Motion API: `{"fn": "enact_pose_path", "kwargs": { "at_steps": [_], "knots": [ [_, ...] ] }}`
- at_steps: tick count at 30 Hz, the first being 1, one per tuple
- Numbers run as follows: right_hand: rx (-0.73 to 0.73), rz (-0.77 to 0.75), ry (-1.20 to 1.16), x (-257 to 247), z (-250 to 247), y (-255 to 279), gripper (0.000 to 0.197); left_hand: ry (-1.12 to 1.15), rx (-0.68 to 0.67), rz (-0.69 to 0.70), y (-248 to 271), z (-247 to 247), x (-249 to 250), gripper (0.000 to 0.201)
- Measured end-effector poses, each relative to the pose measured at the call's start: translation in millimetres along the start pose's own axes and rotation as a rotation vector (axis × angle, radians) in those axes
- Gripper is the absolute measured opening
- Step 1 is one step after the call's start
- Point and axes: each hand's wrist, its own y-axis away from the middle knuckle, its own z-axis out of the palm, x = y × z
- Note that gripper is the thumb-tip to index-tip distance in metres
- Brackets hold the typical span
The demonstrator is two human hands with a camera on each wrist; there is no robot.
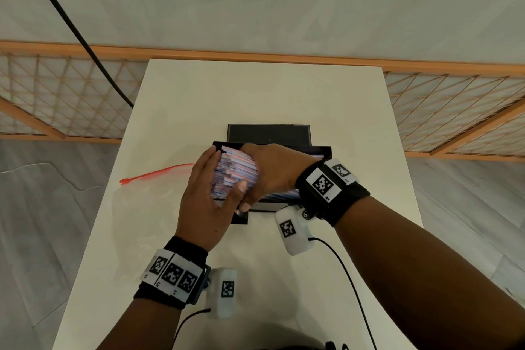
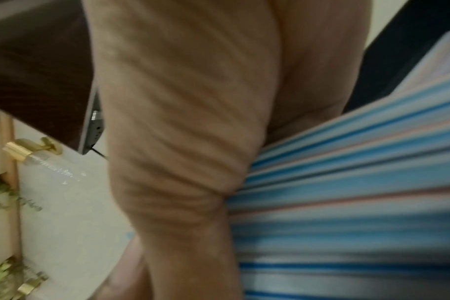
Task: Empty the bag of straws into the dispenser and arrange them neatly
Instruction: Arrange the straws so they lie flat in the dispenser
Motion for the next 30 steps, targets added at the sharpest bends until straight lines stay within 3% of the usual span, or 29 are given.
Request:
{"fn": "enact_pose_path", "kwargs": {
  "at_steps": [10,18,23,30],
  "knots": [
    [0.054,-0.021,0.041,0,10,-2,0.092,0.025,-0.011,0.003,3,0,3,0.086],
    [0.047,0.01,0.216,-4,9,-3,0.099,0.076,0.018,-0.087,7,2,6,0.08],
    [0.054,0.008,0.191,-4,11,-5,0.101,0.092,0.024,-0.116,4,0,6,0.085],
    [0.189,-0.035,0.217,-1,18,10,0.112,0.135,0.018,-0.119,6,1,15,0.098]
  ]
}}
